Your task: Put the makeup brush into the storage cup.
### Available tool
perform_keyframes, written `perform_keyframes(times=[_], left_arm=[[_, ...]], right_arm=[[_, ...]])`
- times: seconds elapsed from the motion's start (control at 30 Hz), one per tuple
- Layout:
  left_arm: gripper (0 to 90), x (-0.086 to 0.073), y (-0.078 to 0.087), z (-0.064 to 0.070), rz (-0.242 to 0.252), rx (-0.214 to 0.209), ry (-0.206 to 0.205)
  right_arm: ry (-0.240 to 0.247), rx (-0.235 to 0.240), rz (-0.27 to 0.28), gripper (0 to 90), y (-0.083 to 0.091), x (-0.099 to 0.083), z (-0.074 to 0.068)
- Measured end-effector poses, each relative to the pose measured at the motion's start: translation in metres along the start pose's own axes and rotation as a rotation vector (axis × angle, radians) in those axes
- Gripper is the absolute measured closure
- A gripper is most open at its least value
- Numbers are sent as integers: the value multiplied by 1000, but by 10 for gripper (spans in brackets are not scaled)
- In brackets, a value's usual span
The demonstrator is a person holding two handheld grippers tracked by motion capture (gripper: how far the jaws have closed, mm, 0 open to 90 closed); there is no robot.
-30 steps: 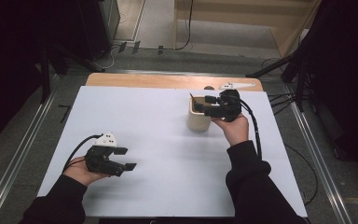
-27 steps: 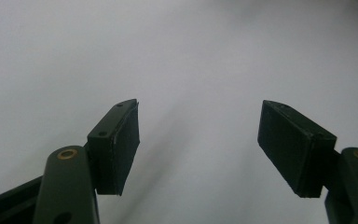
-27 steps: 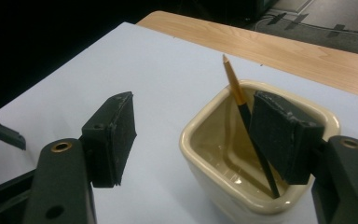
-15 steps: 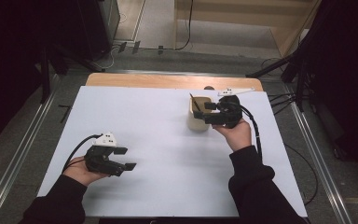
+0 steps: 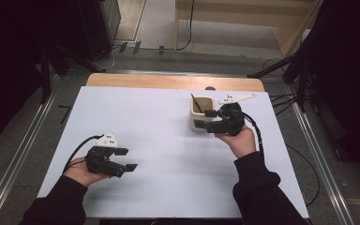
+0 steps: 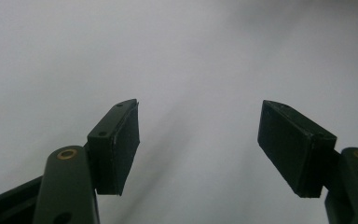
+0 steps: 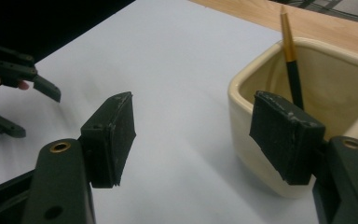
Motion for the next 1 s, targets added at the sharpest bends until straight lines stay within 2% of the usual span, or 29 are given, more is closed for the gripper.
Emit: perform_keyframes(times=[0.1, 0.27, 0.37, 0.5, 0.7, 0.8, 1.0], left_arm=[[298, 0, 0, 0, 0, 0, 1], [298, 0, 1, -1, 2, 2, 3], [298, 0, 1, -1, 2, 2, 2], [298, 0, 1, -1, -1, 3, 2], [297, -1, 0, -1, -5, 4, 2], [298, -1, 0, -1, -3, 3, 0], [296, -1, 1, -1, -1, 5, 2]], right_arm=[[22, 12, 1, 321, 1, -2, -5], [41, 60, -6, 301, 2, -10, -14], [60, 66, -17, 295, 1, -16, -17], [36, 89, -9, 284, 0, -22, -19], [46, 79, -14, 283, -1, -31, -22], [73, 62, -16, 271, -3, -36, -25], [101, 67, -37, 251, -3, -48, -30]])
Point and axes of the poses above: each handheld gripper's, and its own axes: y roughly backward along the jaws, x roughly out of its top, z roughly to its right, the point moved 5 cm from there along -y, roughly forward along the jaws, and after that the axes turned 14 degrees about -x, right-handed, at the moved point
